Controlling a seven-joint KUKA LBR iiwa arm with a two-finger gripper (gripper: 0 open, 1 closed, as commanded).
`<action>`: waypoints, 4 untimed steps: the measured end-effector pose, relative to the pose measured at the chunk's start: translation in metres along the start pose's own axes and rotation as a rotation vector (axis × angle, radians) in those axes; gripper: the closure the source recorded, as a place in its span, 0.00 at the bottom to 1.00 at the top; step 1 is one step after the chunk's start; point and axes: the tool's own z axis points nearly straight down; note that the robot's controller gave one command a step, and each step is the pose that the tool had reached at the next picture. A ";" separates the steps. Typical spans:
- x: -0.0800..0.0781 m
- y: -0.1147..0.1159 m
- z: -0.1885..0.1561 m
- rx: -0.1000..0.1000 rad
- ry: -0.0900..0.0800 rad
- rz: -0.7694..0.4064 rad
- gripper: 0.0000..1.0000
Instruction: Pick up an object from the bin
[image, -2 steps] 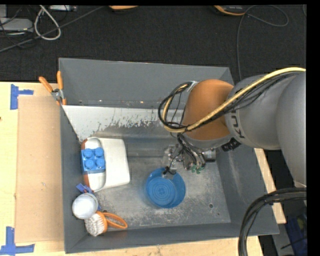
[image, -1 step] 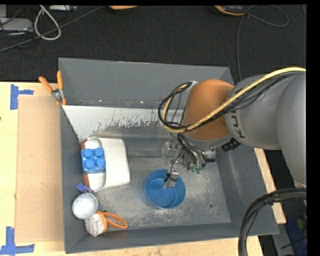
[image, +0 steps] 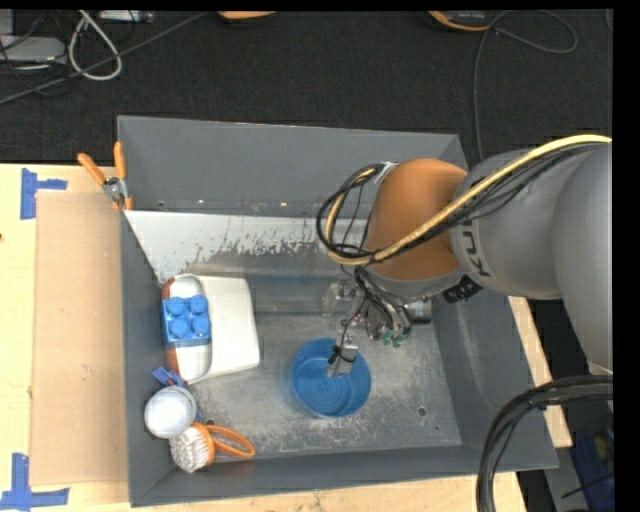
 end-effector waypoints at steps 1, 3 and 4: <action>-0.006 -0.002 0.019 0.000 0.000 -0.059 0.00; -0.011 -0.015 0.042 0.000 0.002 -0.136 0.00; 0.014 0.009 0.007 0.000 0.004 -0.271 1.00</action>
Offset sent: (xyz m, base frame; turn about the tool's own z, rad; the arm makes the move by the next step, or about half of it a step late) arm 0.0088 -0.0159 -0.0389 -0.1506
